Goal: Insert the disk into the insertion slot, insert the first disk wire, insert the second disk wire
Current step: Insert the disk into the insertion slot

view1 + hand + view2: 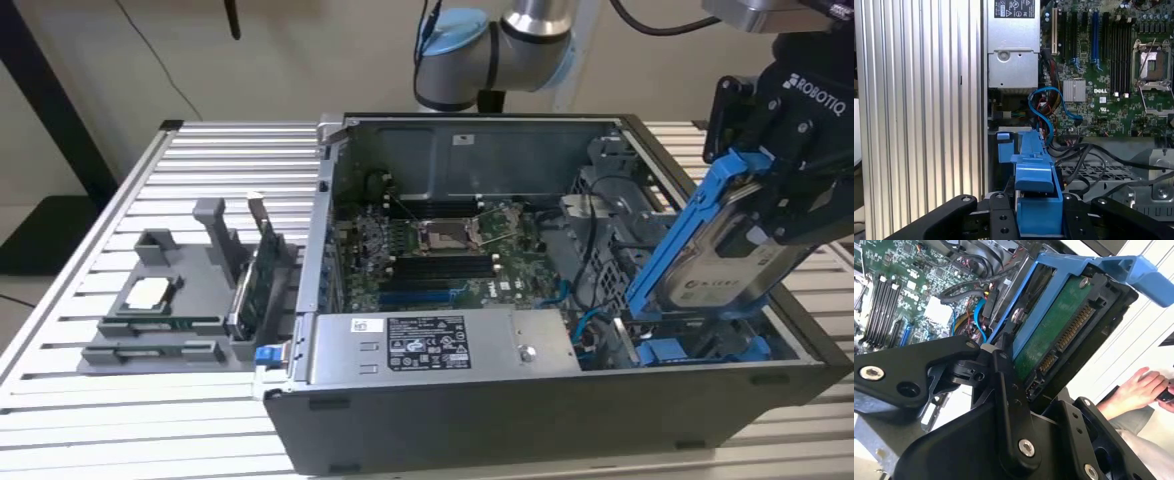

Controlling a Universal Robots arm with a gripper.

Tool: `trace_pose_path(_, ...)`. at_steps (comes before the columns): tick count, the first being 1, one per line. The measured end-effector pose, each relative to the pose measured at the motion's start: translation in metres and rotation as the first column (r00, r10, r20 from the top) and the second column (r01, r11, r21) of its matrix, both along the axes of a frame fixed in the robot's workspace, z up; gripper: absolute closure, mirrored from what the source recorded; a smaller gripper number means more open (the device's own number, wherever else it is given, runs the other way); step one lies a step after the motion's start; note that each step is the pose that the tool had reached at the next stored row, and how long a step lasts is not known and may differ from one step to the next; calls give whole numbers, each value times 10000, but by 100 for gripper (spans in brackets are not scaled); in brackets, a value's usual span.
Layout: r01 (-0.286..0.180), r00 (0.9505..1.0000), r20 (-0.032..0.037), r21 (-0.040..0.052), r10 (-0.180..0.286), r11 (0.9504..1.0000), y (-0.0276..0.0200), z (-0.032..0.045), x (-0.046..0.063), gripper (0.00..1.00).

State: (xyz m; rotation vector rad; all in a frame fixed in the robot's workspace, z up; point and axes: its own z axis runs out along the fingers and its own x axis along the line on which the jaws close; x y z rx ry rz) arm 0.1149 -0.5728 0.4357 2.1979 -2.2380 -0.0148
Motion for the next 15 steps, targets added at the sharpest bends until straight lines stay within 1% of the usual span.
trace_pose_path(7, 1, 10000, 0, 1, -1, 10000, 0, -35, 5, 67)
trace_pose_path(15, 1, 10000, 0, 0, -1, 10000, 0, -131, 50, 67)
